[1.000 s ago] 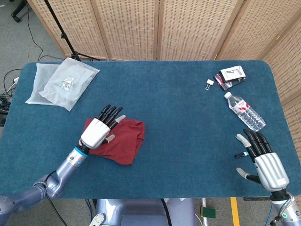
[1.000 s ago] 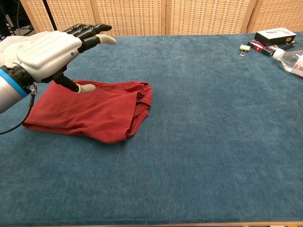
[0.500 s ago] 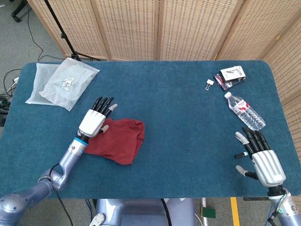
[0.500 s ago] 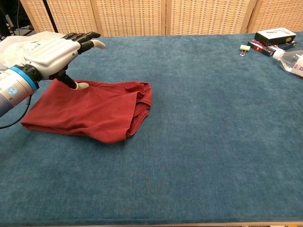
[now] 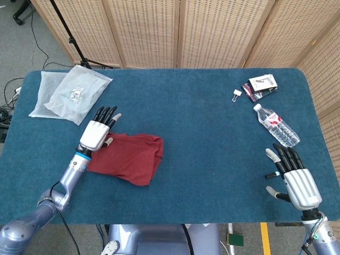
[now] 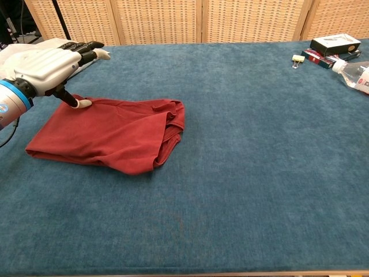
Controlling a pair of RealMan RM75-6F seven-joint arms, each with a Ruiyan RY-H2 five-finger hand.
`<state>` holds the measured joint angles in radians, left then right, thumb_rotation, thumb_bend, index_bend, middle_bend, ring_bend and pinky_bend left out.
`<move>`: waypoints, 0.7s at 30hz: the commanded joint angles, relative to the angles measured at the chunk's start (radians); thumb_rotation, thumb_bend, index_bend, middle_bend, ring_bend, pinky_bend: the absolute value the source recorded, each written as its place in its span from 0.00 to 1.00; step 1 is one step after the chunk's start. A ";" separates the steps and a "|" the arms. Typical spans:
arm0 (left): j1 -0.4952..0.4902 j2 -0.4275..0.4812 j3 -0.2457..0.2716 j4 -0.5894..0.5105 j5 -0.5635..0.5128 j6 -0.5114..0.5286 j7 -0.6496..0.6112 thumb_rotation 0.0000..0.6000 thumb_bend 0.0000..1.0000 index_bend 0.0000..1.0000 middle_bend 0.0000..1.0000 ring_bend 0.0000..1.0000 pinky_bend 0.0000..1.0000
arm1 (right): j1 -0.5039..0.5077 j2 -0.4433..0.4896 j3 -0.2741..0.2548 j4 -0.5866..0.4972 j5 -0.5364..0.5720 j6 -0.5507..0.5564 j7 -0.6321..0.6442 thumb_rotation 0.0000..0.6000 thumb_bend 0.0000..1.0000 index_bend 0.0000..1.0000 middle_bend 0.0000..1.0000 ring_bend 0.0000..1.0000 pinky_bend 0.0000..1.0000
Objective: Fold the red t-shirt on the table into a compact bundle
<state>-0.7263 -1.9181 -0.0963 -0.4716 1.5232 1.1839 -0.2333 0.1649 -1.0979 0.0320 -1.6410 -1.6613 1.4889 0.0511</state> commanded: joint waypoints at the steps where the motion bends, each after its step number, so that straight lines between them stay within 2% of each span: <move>1: 0.001 -0.012 0.006 0.032 -0.004 -0.015 -0.010 1.00 0.23 0.00 0.00 0.00 0.00 | 0.000 0.000 0.000 0.000 0.001 0.000 0.000 1.00 0.00 0.00 0.00 0.00 0.00; 14: 0.007 -0.045 0.011 0.161 -0.027 -0.080 -0.054 1.00 0.24 0.00 0.00 0.00 0.00 | 0.001 -0.003 0.001 0.002 0.004 -0.003 -0.005 1.00 0.00 0.00 0.00 0.00 0.00; 21: 0.010 -0.051 0.015 0.195 -0.030 -0.089 -0.083 1.00 0.24 0.00 0.00 0.00 0.00 | 0.002 -0.006 -0.001 0.002 0.004 -0.005 -0.012 1.00 0.00 0.00 0.00 0.00 0.00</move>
<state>-0.7166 -1.9683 -0.0818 -0.2777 1.4939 1.0950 -0.3143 0.1669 -1.1036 0.0314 -1.6391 -1.6573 1.4837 0.0393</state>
